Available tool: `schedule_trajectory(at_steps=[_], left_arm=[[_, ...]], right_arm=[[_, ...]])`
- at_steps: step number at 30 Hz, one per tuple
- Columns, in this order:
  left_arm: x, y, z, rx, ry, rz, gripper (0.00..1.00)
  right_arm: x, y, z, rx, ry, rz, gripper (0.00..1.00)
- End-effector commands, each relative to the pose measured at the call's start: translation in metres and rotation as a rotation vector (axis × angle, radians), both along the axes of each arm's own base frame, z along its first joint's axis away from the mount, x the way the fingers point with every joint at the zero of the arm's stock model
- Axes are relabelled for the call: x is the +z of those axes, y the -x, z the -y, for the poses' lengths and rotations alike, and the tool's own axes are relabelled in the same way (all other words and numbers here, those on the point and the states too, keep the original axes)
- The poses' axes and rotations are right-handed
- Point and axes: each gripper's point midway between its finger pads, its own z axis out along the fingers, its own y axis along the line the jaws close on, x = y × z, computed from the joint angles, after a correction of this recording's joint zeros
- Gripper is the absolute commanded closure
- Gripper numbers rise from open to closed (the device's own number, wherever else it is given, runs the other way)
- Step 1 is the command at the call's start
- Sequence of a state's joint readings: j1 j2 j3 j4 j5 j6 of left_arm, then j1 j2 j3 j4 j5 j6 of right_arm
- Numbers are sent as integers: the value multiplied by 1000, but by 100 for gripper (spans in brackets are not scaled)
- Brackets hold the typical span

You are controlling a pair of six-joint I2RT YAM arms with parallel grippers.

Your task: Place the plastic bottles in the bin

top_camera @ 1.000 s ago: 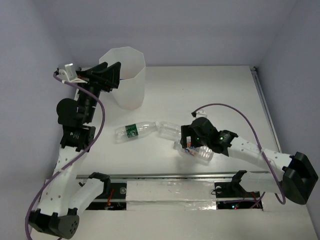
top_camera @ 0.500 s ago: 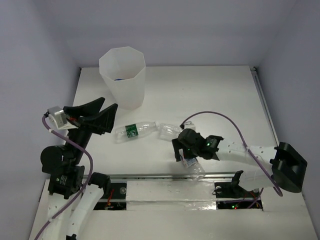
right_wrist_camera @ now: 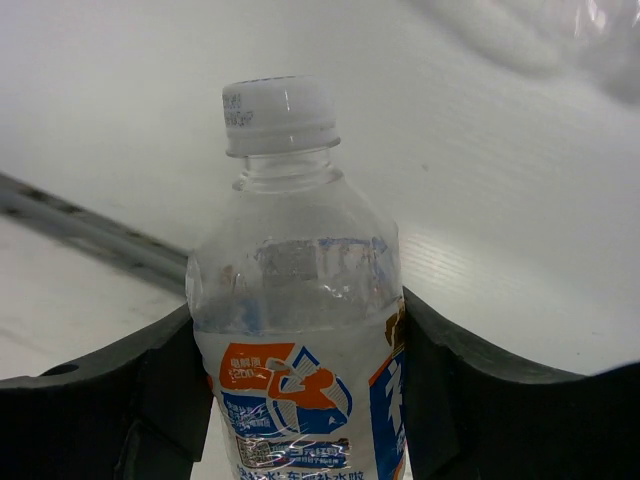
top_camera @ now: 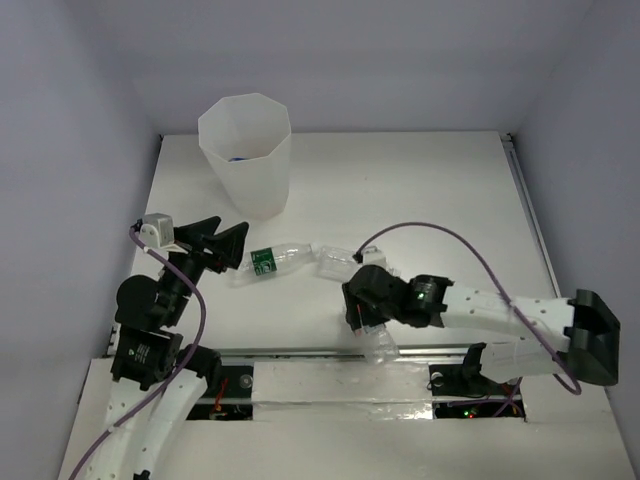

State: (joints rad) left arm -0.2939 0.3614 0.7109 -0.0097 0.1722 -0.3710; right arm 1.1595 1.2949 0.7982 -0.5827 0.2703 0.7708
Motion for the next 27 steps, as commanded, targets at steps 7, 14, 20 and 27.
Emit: schedule_trajectory(at_steps=[7,14,20,27], left_arm=[[-20,-8,-15,98,-29,-43,33],[-22,-9,-35,206,-26,-61,33],[-21,-8,-41,235,-17,-62,33],[-20,-4,-40,224,-13,-55,33]], right_arm=[[287,-90,-61,17,-429,597,55],[433,-167,-99,-6,-688,931,55],[466,-250,-150,-91,-726,1058,50],[517,-297,-161,-193,-1003,1193,49]])
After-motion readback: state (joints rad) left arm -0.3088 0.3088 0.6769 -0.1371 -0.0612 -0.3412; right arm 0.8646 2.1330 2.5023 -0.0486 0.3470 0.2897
